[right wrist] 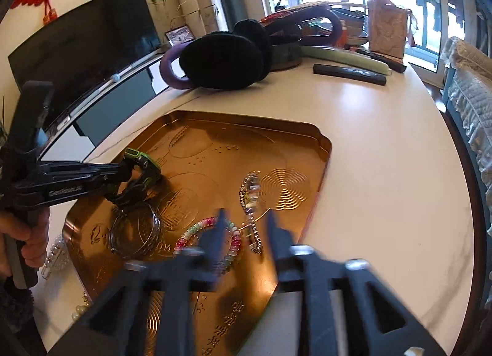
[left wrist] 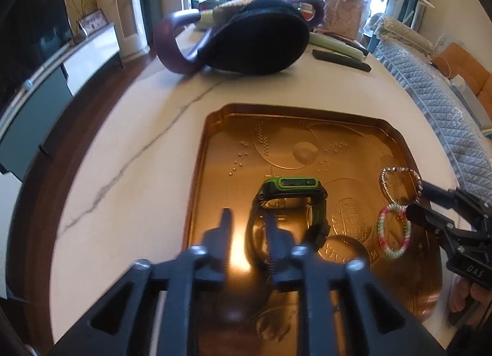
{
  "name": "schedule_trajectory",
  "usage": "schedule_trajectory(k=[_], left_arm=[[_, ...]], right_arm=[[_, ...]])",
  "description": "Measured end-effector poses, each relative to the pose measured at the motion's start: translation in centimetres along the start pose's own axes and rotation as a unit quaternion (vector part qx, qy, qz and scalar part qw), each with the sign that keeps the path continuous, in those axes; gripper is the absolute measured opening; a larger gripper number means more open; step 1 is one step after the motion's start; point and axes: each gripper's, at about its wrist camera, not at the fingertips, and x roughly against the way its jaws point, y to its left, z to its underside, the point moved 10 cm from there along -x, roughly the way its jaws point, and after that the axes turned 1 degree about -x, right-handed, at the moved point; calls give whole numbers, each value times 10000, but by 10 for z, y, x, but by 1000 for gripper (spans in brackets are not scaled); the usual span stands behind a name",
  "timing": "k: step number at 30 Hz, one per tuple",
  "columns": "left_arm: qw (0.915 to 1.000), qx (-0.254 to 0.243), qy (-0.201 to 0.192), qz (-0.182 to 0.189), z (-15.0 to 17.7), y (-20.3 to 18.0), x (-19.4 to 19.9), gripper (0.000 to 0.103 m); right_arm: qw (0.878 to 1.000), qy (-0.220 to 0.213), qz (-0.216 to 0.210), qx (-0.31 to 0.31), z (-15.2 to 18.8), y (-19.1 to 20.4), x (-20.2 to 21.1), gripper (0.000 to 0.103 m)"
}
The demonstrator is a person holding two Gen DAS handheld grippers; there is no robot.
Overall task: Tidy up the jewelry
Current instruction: 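Lift the watch and chain bracelet into the copper tray and open both tools, then move left tool to the crystal bracelet while right tool reaches the beaded necklace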
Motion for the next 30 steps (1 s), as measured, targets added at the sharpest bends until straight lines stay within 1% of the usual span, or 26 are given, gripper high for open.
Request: schedule_trajectory(k=[1, 2, 3, 5, 12, 19, 21, 22, 25, 26, 27, 29, 30], left_arm=[[9999, -46, -121, -39, -1, -1, 6, 56], [9997, -73, -217, -80, -1, -1, 11, 75], [9991, -92, -376, -145, -2, -1, 21, 81], [9984, -84, -527, -164, -2, -2, 32, 81], [9977, 46, -674, -87, 9, -4, 58, 81], [9961, 37, -880, -21, 20, -10, 95, 81], [9955, 0, -949, 11, 22, -11, 111, 81], [9953, -34, -970, -37, 23, -11, 119, 81], [9911, -170, -1316, -83, 24, -12, 161, 82], [9898, -156, -1414, -63, 26, -11, 176, 85], [9890, -103, -1474, -31, 29, -8, 189, 89], [9886, 83, -1503, 48, 36, 0, 207, 93], [9885, 258, -1482, 124, 42, 8, 218, 94]], right_arm=[[10000, -46, -41, 1, -1, 1, 3, 53], [10000, -74, -13, 23, -2, 1, 4, 53], [9999, -107, 38, 49, -3, 2, 7, 54], [9998, -172, 43, 63, -4, 4, 11, 56], [9995, -307, 32, 86, -3, 12, 28, 61], [9976, -610, 53, 334, -5, 35, 57, 68], [9969, -690, 5, 374, -6, 43, 68, 71], [9965, -739, -14, 389, -6, 47, 75, 71], [9958, -831, -93, 382, -7, 57, 95, 73], [9952, -892, -175, 356, -8, 63, 104, 74], [9946, -955, -271, 307, -8, 67, 114, 75], [9945, -968, -345, 194, -8, 74, 128, 77], [9946, -959, -369, 126, -8, 77, 136, 77]])
